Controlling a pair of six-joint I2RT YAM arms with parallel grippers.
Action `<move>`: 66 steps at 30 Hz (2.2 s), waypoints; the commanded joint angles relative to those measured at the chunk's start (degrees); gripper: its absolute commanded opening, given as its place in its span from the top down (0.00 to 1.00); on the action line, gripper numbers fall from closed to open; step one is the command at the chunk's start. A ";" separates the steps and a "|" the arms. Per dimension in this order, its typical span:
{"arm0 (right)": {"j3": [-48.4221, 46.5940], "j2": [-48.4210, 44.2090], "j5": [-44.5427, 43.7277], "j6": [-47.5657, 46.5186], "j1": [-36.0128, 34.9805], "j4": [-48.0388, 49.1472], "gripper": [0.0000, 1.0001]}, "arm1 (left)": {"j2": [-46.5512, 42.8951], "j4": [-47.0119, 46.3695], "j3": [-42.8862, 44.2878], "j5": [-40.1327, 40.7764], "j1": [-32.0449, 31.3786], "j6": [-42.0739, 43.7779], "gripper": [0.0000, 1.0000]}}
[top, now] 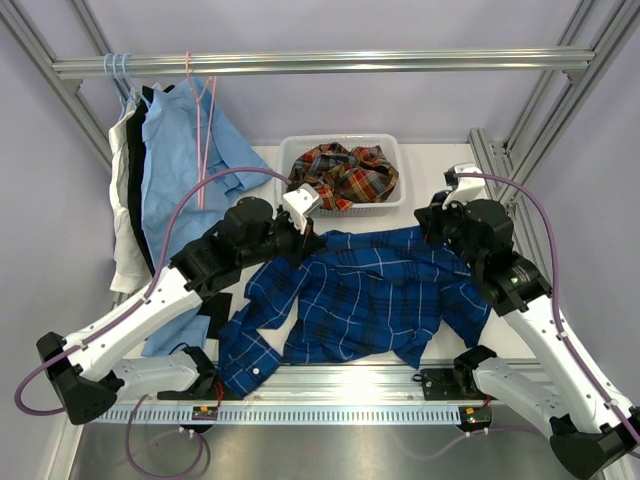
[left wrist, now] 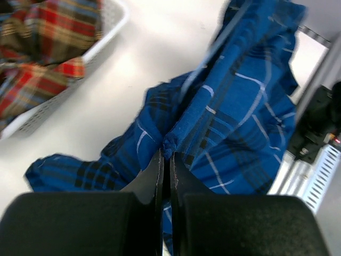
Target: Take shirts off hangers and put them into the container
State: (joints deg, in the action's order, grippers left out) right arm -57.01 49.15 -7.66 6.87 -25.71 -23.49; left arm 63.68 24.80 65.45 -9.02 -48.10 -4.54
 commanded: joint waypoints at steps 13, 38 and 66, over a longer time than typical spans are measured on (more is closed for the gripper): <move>-5.31 -4.59 7.92 -3.62 2.42 3.71 1.00 | -0.66 -7.65 -5.86 -0.72 -6.12 -8.11 0.86; 0.15 -3.97 13.02 -9.07 2.34 4.50 1.00 | 15.59 15.27 20.60 17.10 -6.13 -12.08 0.12; -0.11 -7.48 11.44 -7.75 2.42 4.94 1.00 | 20.78 17.30 18.75 19.80 -1.49 -11.02 1.00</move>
State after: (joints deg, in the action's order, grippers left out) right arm -56.01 44.23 5.10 -1.21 -23.62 -22.20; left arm 84.47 43.09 84.71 6.22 -52.34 -16.12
